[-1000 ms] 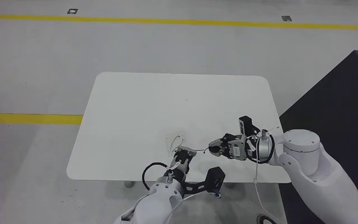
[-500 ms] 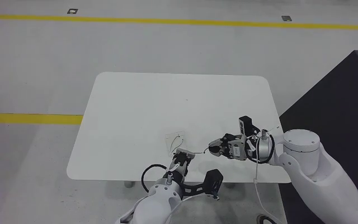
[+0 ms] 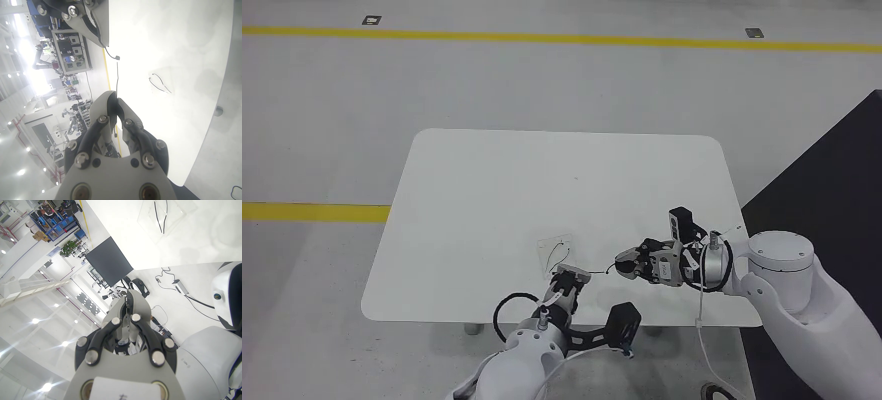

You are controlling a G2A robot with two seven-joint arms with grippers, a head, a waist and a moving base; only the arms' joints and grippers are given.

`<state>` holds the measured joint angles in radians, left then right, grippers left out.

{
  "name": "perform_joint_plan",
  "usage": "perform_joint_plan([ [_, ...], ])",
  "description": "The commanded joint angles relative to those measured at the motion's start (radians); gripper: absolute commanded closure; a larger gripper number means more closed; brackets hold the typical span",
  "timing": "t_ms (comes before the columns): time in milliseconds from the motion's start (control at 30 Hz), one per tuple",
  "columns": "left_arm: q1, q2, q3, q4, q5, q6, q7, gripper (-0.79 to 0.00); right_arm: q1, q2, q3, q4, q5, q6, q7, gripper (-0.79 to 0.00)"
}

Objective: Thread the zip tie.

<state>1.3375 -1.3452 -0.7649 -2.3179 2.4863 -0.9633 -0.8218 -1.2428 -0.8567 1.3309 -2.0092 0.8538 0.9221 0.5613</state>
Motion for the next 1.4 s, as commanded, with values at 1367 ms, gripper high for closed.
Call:
perform_joint_plan([
  [1367, -0.010, -0.021, 0.006, 0.014, 0.020, -0.025, 0.058, 0.000, -0.016, -0.004, -0.025, -0.009, 0.003, -0.033, -0.032, 0.000],
])
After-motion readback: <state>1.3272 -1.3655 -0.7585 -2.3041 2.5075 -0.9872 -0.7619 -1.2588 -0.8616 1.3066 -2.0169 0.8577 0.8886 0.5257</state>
